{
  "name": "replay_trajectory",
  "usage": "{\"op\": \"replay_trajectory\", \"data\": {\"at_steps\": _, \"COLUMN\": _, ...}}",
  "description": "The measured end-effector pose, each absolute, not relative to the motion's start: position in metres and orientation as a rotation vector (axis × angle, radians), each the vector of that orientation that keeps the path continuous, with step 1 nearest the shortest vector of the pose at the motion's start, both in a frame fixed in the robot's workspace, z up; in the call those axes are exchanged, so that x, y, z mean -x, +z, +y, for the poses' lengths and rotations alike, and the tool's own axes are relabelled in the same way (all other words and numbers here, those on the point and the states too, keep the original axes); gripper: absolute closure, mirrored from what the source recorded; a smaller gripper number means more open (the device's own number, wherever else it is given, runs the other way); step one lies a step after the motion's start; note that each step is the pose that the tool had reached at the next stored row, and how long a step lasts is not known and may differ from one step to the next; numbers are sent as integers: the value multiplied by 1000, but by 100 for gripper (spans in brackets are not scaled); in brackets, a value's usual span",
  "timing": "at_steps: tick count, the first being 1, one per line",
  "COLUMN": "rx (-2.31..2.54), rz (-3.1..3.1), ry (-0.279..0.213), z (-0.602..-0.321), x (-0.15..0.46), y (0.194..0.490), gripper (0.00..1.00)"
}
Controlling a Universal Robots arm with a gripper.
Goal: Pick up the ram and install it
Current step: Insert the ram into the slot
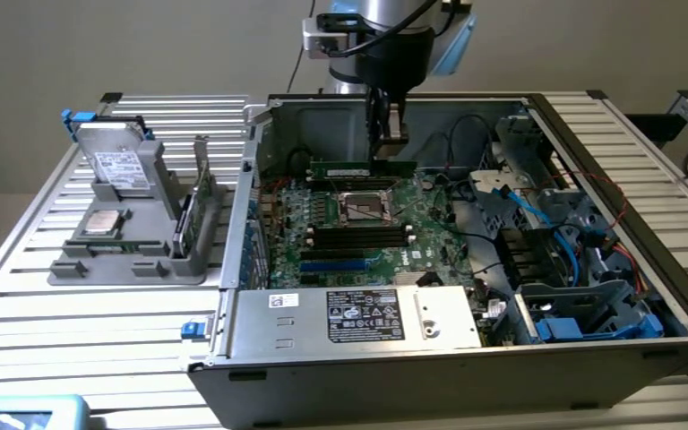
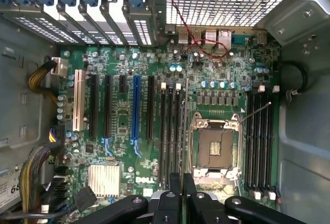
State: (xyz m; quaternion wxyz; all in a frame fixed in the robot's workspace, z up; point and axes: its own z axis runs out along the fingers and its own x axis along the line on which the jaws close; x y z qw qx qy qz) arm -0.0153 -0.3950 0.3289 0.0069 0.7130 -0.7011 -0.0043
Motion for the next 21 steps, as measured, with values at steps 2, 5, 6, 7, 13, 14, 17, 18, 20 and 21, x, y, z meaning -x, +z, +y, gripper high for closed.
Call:
{"op": "replay_trajectory", "data": {"at_steps": 2, "rx": -2230, "rz": -2192, "ry": -5, "z": -395, "x": 15, "y": 327, "gripper": 86}}
{"op": "replay_trajectory", "data": {"at_steps": 5, "rx": -2229, "rz": -2192, "ry": 3, "z": -395, "x": 15, "y": 324, "gripper": 86}}
{"op": "replay_trajectory", "data": {"at_steps": 6, "rx": -2229, "rz": -2192, "ry": 5, "z": -395, "x": 15, "y": 322, "gripper": 86}}
{"op": "replay_trajectory", "data": {"at_steps": 7, "rx": -2228, "rz": -2191, "ry": 7, "z": -395, "x": 15, "y": 321, "gripper": 86}}
{"op": "replay_trajectory", "data": {"at_steps": 13, "rx": -2224, "rz": -2187, "ry": 18, "z": -395, "x": 14, "y": 314, "gripper": 86}}
{"op": "replay_trajectory", "data": {"at_steps": 14, "rx": -2223, "rz": -2186, "ry": 19, "z": -395, "x": 13, "y": 313, "gripper": 86}}
{"op": "replay_trajectory", "data": {"at_steps": 17, "rx": -2220, "rz": -2183, "ry": 26, "z": -397, "x": 13, "y": 310, "gripper": 86}}
{"op": "replay_trajectory", "data": {"at_steps": 18, "rx": -2218, "rz": -2181, "ry": 31, "z": -397, "x": 13, "y": 310, "gripper": 86}}
{"op": "replay_trajectory", "data": {"at_steps": 20, "rx": -2213, "rz": -2177, "ry": 42, "z": -397, "x": 13, "y": 308, "gripper": 86}}
{"op": "replay_trajectory", "data": {"at_steps": 21, "rx": -2212, "rz": -2175, "ry": 46, "z": -397, "x": 13, "y": 307, "gripper": 86}}
